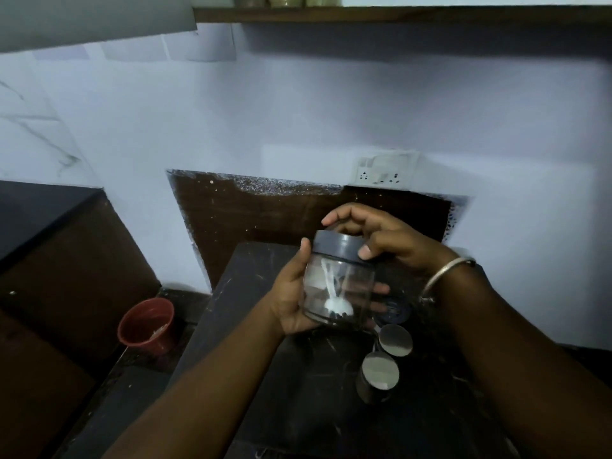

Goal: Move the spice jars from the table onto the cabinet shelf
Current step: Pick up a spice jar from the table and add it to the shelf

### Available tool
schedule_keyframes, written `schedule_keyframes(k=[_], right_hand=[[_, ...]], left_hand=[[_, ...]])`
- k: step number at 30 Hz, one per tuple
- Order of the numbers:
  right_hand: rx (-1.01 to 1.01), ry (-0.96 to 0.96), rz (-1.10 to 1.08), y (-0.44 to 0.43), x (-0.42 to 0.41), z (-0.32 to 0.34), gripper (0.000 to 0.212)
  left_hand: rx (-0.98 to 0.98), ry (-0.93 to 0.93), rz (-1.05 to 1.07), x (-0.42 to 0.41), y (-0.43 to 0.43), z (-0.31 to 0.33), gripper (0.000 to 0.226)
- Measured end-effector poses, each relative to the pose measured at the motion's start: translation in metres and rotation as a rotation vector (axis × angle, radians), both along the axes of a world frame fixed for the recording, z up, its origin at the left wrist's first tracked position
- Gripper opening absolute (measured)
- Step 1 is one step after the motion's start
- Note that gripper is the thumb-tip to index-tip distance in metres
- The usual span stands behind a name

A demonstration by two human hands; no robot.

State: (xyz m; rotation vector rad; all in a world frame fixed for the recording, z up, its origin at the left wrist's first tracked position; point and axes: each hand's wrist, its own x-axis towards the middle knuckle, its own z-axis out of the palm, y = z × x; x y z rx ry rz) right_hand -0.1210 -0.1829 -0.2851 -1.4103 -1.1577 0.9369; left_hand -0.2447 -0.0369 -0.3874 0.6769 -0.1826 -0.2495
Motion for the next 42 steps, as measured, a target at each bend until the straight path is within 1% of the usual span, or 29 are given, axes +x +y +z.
schedule_keyframes(k=[2, 3, 5, 7, 8, 9, 11, 12, 13, 15, 17, 19, 20, 22, 26, 28, 31, 34, 36, 37, 40, 42], right_hand=[[0.095, -0.017, -0.033, -0.005, -0.007, 0.006, 0.067], [0.138, -0.059, -0.071, -0.007, -0.011, 0.008, 0.063], [0.198, -0.203, -0.25, -0.013, -0.014, 0.008, 0.052], [0.263, -0.314, -0.491, -0.02, -0.021, 0.004, 0.043], [0.295, -0.295, -0.57, -0.022, -0.028, -0.001, 0.042], [0.329, -0.224, -0.605, -0.024, -0.038, -0.006, 0.044], [0.348, -0.101, -0.568, -0.025, -0.057, -0.02, 0.054], [0.341, -0.089, -0.547, -0.024, -0.063, -0.025, 0.058], [0.345, -0.091, -0.545, -0.023, -0.068, -0.027, 0.061], [0.411, -0.021, -0.586, -0.022, -0.067, -0.024, 0.063], [0.497, 0.113, -0.619, -0.023, -0.061, -0.014, 0.05], [0.534, 0.217, -0.622, -0.026, -0.058, -0.003, 0.042], [0.54, 0.256, -0.604, -0.027, -0.059, 0.001, 0.04], [0.549, 0.314, -0.562, -0.028, -0.063, 0.007, 0.04], [0.572, 0.431, -0.513, -0.032, -0.069, 0.014, 0.043], [0.592, 0.437, -0.5, -0.035, -0.07, 0.018, 0.044], [0.602, 0.428, -0.495, -0.042, -0.071, 0.022, 0.046], [0.601, 0.352, -0.532, -0.048, -0.069, 0.025, 0.046], [0.611, 0.348, -0.536, -0.049, -0.067, 0.026, 0.047], [0.614, 0.353, -0.532, -0.05, -0.066, 0.026, 0.047], [0.61, 0.374, -0.52, -0.052, -0.064, 0.027, 0.049], [0.607, 0.406, -0.506, -0.053, -0.062, 0.028, 0.049]], left_hand=[[-0.032, -0.042, -0.028, -0.001, -0.016, 0.018, 0.095], [-0.037, -0.035, 0.033, -0.003, -0.022, 0.026, 0.092], [0.008, 0.019, 0.246, -0.003, -0.03, 0.04, 0.083], [0.16, 0.1, 0.477, -0.002, -0.035, 0.054, 0.073], [0.285, 0.124, 0.581, -0.002, -0.037, 0.06, 0.066], [0.393, 0.128, 0.666, -0.002, -0.038, 0.065, 0.062], [0.529, 0.104, 0.789, -0.004, -0.042, 0.073, 0.059], [0.543, 0.09, 0.786, -0.007, -0.044, 0.076, 0.058], [0.544, 0.063, 0.74, -0.01, -0.046, 0.079, 0.058], [0.577, 0.005, 0.697, -0.016, -0.049, 0.083, 0.053], [0.685, -0.053, 0.789, -0.018, -0.048, 0.091, 0.046], [0.703, -0.061, 0.851, -0.016, -0.043, 0.097, 0.038], [0.69, -0.055, 0.864, -0.015, -0.042, 0.099, 0.032], [0.621, -0.04, 0.856, -0.012, -0.041, 0.1, 0.03], [0.474, -0.04, 0.847, -0.002, -0.047, 0.104, 0.046], [0.413, -0.028, 0.857, 0.002, -0.049, 0.107, 0.046], [0.368, 0.027, 0.873, 0.007, -0.049, 0.11, 0.037], [0.348, 0.071, 0.855, 0.012, -0.051, 0.112, 0.039], [0.336, 0.09, 0.839, 0.015, -0.054, 0.116, 0.041], [0.33, 0.101, 0.811, 0.016, -0.057, 0.118, 0.045], [0.348, 0.094, 0.695, 0.017, -0.063, 0.122, 0.068], [0.37, 0.084, 0.677, 0.017, -0.064, 0.124, 0.07]])
